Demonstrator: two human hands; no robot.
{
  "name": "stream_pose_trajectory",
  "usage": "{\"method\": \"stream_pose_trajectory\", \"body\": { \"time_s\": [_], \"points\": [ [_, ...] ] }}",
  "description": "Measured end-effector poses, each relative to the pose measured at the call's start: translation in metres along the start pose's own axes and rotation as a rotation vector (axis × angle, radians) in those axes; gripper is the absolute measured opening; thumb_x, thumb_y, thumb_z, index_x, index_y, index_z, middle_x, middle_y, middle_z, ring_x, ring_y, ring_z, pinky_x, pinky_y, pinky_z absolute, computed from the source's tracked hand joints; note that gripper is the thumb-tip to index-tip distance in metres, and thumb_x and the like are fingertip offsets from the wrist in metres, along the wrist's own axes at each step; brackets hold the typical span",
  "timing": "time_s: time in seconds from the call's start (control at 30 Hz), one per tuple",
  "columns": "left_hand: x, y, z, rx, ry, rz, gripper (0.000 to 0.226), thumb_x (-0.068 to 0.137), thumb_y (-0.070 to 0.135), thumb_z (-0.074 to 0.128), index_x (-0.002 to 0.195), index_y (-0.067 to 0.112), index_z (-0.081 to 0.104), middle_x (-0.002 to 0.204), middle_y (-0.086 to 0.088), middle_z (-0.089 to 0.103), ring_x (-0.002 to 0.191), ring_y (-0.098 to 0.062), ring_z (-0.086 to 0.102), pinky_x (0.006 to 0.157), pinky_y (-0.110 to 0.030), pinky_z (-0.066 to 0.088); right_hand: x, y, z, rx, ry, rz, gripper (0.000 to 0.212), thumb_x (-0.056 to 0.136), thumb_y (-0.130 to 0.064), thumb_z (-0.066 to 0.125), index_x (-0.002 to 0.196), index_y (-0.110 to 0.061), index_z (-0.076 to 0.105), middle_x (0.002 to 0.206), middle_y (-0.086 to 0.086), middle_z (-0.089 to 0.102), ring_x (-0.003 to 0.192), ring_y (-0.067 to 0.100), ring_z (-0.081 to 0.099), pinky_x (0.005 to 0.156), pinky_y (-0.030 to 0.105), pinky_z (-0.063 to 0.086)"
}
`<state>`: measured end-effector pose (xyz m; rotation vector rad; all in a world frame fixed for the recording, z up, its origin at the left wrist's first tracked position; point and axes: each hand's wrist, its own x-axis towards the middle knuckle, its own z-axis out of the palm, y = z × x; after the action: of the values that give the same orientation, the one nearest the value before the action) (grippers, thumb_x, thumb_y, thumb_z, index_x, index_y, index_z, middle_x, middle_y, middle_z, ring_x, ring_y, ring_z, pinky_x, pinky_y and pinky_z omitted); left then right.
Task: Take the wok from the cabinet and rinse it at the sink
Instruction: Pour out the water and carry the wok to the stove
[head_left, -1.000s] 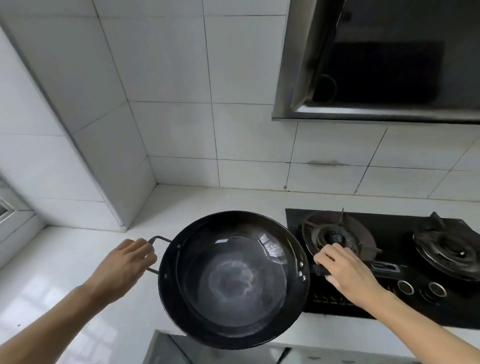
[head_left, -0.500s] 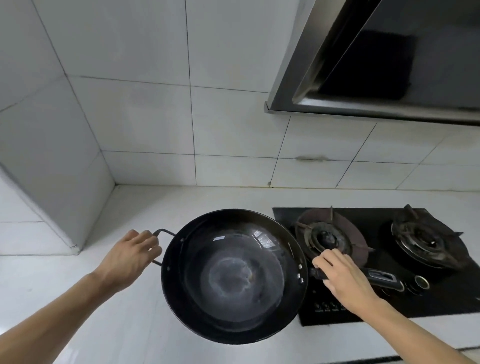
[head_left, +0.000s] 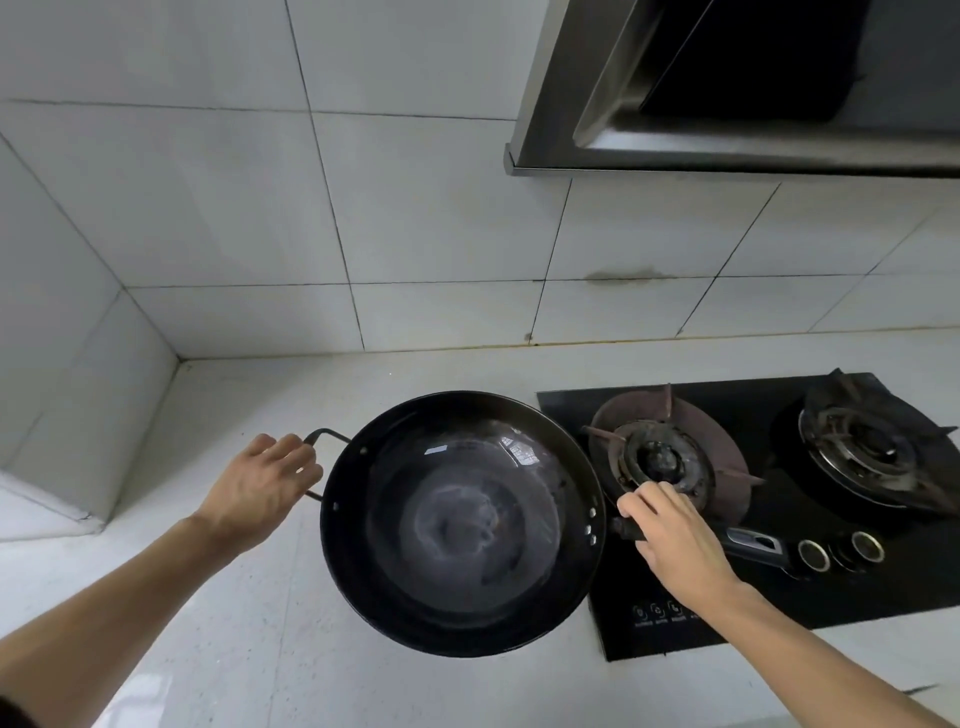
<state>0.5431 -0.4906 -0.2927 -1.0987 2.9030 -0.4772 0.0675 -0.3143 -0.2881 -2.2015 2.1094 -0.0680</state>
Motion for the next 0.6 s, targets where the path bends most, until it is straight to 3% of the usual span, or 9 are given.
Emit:
{"method": "stream_pose_trajectory", "body": {
  "time_s": [0.33,0.6],
  "points": [
    [0.019,-0.009,0.019,-0.005,0.054,0.001,0.034,0.059,-0.014,0.063,0.076,0.014,0.054,0.083,-0.004,0.056,0.081,-0.029,0.056,0.064,-0.038,0.043,0.008,0.001,0.021,0.062,0.01,0.048,0.053,0.06,-0.005,0.083,0.098,-0.025,0.053,0.098,-0.006,0.047,0.092,0.016,0.048,0.081,0.028,0.046],
    [0.028,0.011,0.0,-0.038,-0.016,-0.168,0.049,0.048,-0.016,0.071,0.09,0.009,0.064,0.092,-0.01,0.061,0.09,-0.032,0.057,0.071,-0.042,0.048,-0.008,-0.005,0.028,0.161,-0.014,0.102,0.048,0.068,-0.011,0.082,0.096,-0.028,0.047,0.098,-0.009,0.042,0.094,0.014,0.044,0.082,0.028,0.043]
  ]
}}
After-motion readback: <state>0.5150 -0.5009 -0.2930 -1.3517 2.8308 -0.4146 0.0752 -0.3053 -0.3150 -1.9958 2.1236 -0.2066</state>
